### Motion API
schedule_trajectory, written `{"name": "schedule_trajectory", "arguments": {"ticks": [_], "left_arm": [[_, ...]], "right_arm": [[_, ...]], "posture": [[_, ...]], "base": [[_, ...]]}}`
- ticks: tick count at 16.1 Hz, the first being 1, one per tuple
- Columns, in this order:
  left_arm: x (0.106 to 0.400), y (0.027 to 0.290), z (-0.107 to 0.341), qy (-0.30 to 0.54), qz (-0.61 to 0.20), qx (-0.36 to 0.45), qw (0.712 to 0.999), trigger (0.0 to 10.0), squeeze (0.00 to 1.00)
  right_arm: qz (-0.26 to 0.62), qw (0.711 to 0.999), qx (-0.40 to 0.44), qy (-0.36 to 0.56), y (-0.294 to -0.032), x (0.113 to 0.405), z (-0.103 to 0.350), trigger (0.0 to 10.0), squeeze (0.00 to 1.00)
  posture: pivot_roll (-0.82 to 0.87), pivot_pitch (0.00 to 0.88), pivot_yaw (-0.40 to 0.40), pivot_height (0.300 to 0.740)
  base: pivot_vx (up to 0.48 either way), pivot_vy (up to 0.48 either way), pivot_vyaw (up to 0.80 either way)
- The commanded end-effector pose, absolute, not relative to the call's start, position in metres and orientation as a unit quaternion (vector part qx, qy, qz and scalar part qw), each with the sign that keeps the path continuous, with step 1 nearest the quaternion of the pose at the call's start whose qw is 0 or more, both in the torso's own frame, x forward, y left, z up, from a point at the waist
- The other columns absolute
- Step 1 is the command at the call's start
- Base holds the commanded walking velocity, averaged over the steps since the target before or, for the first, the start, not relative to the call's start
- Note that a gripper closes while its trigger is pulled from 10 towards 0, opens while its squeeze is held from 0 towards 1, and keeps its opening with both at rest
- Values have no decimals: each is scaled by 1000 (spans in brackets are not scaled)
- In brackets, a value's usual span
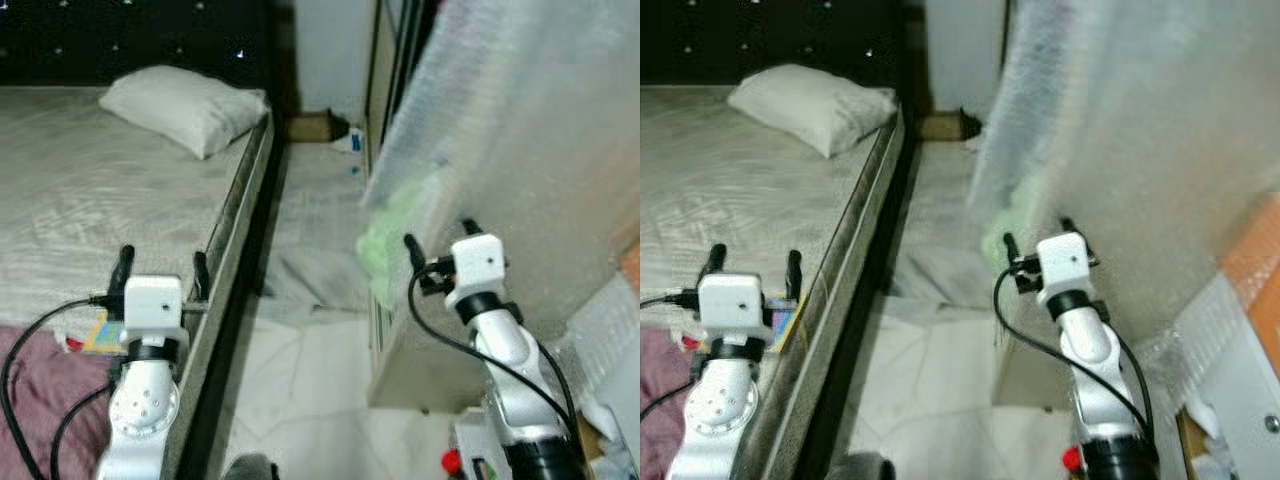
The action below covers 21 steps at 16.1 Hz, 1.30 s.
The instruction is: Clean up the room
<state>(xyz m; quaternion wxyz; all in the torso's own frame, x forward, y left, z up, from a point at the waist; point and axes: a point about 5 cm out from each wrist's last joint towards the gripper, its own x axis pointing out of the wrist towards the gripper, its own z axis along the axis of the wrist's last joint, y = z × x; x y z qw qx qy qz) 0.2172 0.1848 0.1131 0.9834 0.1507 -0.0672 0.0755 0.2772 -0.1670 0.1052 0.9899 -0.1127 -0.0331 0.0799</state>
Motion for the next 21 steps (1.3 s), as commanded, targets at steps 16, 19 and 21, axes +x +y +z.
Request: {"name": "schedule_trajectory", "arguments": {"ticks": [16, 19, 21], "left_arm": [[218, 188, 114, -65, 67, 153, 984, 10000, 0], [221, 187, 115, -68, 66, 153, 984, 10000, 0], [222, 187, 116, -69, 64, 152, 984, 10000, 0]], "right_arm": [[80, 980, -181, -4, -197, 219, 91, 10000, 0], [152, 971, -182, -18, -188, 225, 90, 10000, 0], [170, 970, -170, -18, -185, 228, 89, 10000, 0]], "posture": [[-34, 0, -8, 740], [-35, 0, -5, 740], [-34, 0, -6, 740]], "base": [[0, 0, 266], [0, 0, 460], [0, 0, 800]]}}
